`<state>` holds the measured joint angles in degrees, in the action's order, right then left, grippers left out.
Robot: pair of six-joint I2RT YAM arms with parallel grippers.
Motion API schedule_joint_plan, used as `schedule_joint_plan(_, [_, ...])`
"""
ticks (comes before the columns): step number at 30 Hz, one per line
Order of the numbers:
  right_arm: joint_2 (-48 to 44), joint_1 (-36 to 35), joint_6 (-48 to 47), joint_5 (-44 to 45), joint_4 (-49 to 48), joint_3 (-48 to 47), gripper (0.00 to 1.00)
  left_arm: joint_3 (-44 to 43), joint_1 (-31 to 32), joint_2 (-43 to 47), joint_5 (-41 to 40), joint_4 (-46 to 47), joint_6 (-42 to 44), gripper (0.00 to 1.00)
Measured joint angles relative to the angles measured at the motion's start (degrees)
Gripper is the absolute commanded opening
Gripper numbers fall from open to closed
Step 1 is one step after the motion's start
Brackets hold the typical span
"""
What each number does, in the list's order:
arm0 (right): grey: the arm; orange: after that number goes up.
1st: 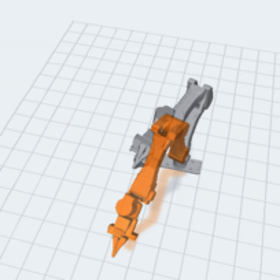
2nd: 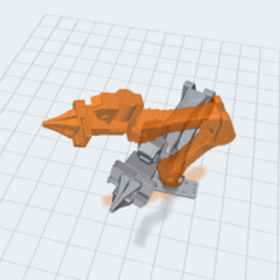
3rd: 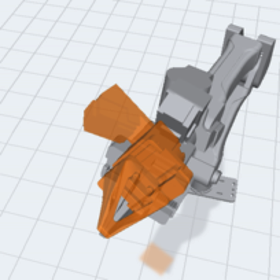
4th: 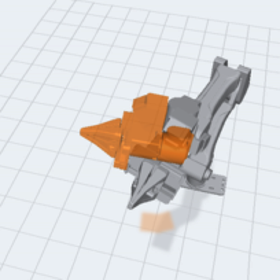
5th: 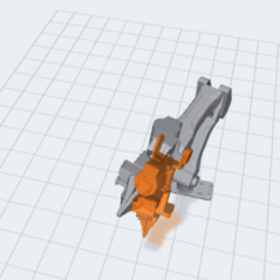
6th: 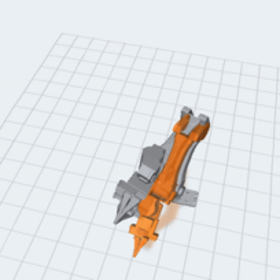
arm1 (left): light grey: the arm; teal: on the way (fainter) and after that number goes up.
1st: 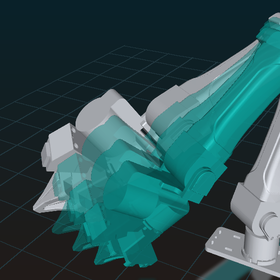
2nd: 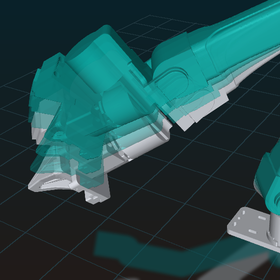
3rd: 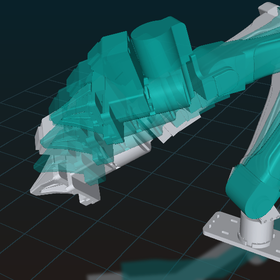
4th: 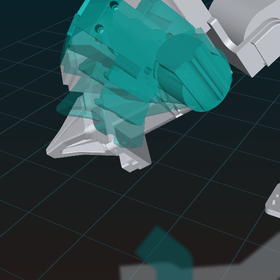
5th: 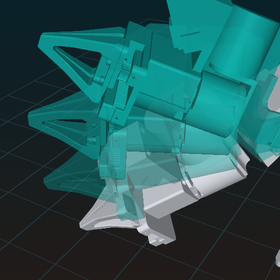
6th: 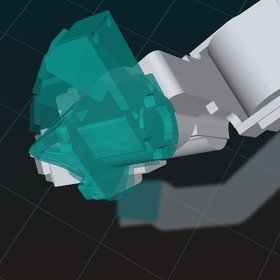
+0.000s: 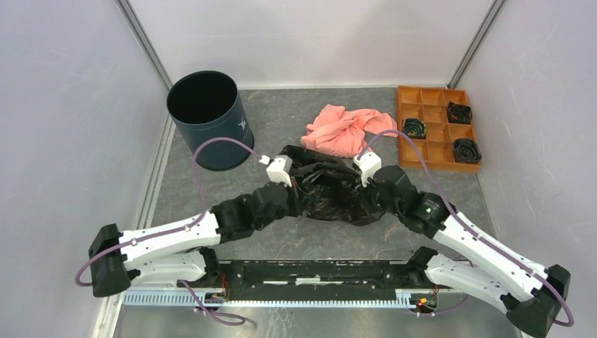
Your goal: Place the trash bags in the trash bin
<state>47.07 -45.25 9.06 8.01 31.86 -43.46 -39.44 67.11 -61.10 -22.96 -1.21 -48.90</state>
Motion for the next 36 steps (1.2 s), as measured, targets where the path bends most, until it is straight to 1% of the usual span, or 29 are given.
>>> schedule_joint_plan(2, [1.88,-0.04,0.87,-0.24,1.46,0.0,0.0,-2.97,-3.74,1.49,1.2,-10.03,0.94,0.03])
schedule_joint_plan(4, [3.98,0.0,1.31,1.57,2.16,-2.8,0.0,-9.05,-9.55,0.61,2.23,-19.65,3.63,0.02])
schedule_joint_plan(6, [7.45,0.0,1.01,4.76,2.75,-9.73,0.0,-19.04,-15.89,-2.58,2.6,-26.86,7.96,0.02])
schedule_joint_plan(7, [10.27,0.02,0.39,6.8,2.89,-15.67,0.0,-24.57,-18.27,-4.7,2.58,-28.72,9.94,0.02])
schedule_joint_plan(8, [13.42,0.07,-0.46,8.79,2.89,-22.64,0.0,-31.01,-20.31,-7.19,2.67,-30.88,11.96,0.02])
schedule_joint_plan(10, [20.37,0.17,-2.64,12.0,3.21,-38.56,0.0,-50.4,-23.47,-15.43,3.3,-34.56,17.2,0.02])
schedule_joint_plan(12, [27.63,0.28,-5.49,14.05,1.97,-56.57,0.0,-68.5,-24.68,-23.45,4.68,-36.06,21.4,0.02])
schedule_joint_plan(14, [32.28,0.33,-8.11,14.23,0.2,-71.65,0.0,-89.37,-24.94,-31.74,8.48,-37.97,25.22,0.02])
schedule_joint_plan(15, [32.52,0.33,-8.92,13.99,-1.2,-74.99,0.01,-96.83,-24.92,-34.29,10.71,-37.57,26.47,0.02])
schedule_joint_plan(16, [31.04,0.33,-9.57,13.33,-3.63,-75.82,0.0,-100.48,-24.87,-34.64,13.44,-35.95,27.67,0.02])
schedule_joint_plan(17, [27.65,0.33,-10.05,12.35,-6.36,-73.24,0.01,-100.74,-24.83,-33.31,14.95,-35.47,28.28,0.03])
schedule_joint_plan(18, [22.88,0.33,-10.36,11.34,-10.05,-67.58,0.0,-96.15,-24.79,-29.68,16.87,-32.06,28.76,0.03])
schedule_joint_plan(19, [16.33,0.33,-10.38,10.1,-14.71,-58.51,0.0,-88.76,-24.65,-24.17,18.25,-29.55,29.05,0.03])
schedule_joint_plan(20, [11.5,0.33,-10.38,9.44,-16.2,-52.0,0.0,-80.32,-24.61,-18.08,19.1,-27.17,29.27,0.02])
schedule_joint_plan(21, [5.46,0.33,-10.12,8.46,-19.63,-43.67,0.0,-72.08,-24.61,-12.28,19.08,-25.07,29.29,0.02])
schedule_joint_plan(23, [-3.15,0.33,-8.7,6.73,-24.09,-30.42,0.01,-56.04,-24.61,-2.03,18.29,-21.38,29.11,0.02])
schedule_joint_plan(24, [-4.98,0.33,-7.91,5.92,-25.11,-26.1,0.0,-50.31,-24.61,1.31,17.73,-20.39,28.63,0.02])
schedule_joint_plan(26, [-5.99,0.39,-5.25,3.32,-26.38,-15.93,0.0,-36.96,-24.63,6.84,16.79,-18.71,26.73,0.02])
schedule_joint_plan(27, [-4.39,0.42,-3.37,0.48,-24.83,-8.76,0.0,-31.74,-24.63,7.85,16.7,-18.12,25.51,0.02])
schedule_joint_plan(28, [-4.13,0.42,-3.08,-0.02,-24.28,-7.91,0.0,-24.15,-24.65,8.66,17.0,-17.68,23.8,0.02])
schedule_joint_plan(30, [-1.95,0.42,-0.33,-4.44,-22.62,-0.11,0.0,-12.52,-24.65,8.74,18.23,-18.75,20.81,0.02])
schedule_joint_plan(32, [-1.79,0.39,2.73,-8.76,-17.94,8.22,0.0,-1.66,-24.65,9.05,20.09,-22.32,17.44,0.02])
schedule_joint_plan(34, [-2.62,0.39,4.31,-11.37,-14.43,11.39,0.01,3.63,-24.63,11.76,21.66,-25.57,15.15,0.02])
schedule_joint_plan(36, [-4.09,0.39,5.09,-12.63,-12.04,11.85,0.0,5.4,-24.63,17.18,22.73,-28.65,13.2,0.02])
